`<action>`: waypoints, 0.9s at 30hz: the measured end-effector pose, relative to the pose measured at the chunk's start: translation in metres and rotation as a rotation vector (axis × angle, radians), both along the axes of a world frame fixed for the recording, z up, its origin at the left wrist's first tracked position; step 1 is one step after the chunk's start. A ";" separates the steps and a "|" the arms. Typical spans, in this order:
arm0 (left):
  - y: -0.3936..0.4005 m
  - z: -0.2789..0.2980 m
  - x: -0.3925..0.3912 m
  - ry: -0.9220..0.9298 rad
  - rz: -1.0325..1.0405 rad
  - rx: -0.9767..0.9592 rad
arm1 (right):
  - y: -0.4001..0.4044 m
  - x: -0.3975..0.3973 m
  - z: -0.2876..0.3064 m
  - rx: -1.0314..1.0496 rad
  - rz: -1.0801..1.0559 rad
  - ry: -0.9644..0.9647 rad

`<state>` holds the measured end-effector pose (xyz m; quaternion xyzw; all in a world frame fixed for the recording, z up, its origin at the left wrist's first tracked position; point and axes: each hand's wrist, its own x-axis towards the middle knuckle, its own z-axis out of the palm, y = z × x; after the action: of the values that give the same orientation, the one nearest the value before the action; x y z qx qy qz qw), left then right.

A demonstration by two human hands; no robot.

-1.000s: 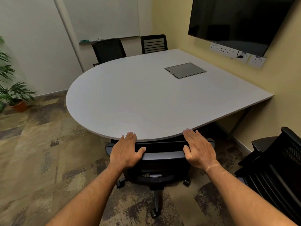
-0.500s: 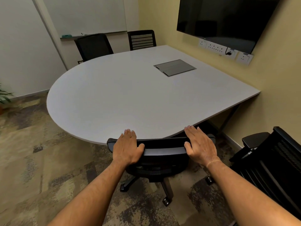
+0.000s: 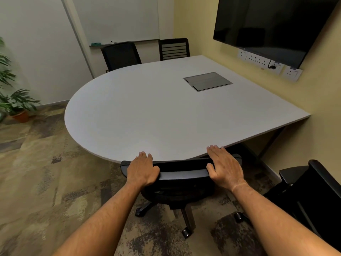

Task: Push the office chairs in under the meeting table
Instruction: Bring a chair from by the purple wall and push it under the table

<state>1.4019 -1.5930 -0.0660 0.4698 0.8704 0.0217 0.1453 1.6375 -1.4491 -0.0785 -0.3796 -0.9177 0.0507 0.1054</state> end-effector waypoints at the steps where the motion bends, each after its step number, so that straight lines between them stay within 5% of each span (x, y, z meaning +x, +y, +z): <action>1: -0.003 0.000 0.004 -0.005 0.006 -0.009 | -0.001 0.002 0.000 -0.003 0.004 -0.007; 15: -0.050 -0.004 0.016 0.010 0.050 0.013 | -0.028 0.005 0.002 -0.007 0.093 0.046; 27: -0.061 -0.004 -0.025 -0.003 0.194 0.224 | -0.021 -0.055 -0.003 -0.046 0.140 0.088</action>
<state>1.3769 -1.6539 -0.0700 0.3967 0.9037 0.1334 0.0906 1.5826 -1.4702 -0.0812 -0.3144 -0.9351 0.0955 0.1331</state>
